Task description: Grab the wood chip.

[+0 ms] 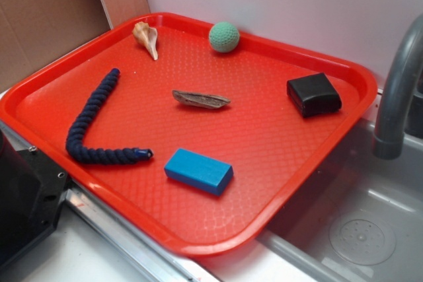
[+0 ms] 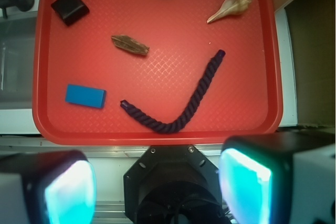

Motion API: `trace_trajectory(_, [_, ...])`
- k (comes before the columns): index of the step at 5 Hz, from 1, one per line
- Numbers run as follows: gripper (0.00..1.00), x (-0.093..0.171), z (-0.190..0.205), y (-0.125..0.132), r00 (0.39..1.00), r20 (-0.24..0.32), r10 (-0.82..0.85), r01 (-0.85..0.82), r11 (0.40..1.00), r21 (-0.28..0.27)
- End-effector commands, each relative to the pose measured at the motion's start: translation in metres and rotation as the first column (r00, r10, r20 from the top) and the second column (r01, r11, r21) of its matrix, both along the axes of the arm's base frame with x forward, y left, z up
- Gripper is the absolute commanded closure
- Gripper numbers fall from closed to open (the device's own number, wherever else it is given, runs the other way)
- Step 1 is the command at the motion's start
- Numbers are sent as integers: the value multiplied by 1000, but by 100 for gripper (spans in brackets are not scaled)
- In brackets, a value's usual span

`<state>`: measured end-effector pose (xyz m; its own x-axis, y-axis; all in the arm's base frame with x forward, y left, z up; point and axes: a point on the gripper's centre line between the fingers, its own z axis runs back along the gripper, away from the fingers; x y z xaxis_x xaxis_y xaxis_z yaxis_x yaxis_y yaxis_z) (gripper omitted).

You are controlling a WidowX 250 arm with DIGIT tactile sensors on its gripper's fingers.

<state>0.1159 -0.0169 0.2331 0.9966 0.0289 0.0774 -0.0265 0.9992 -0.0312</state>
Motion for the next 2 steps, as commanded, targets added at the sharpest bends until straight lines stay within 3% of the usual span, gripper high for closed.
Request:
trace_trajectory(1, [0, 100, -13, 13, 988, -20, 151, -151, 988, -4])
trace_trajectory(2, [0, 150, -23, 11, 992, -30, 123, -123, 992, 17])
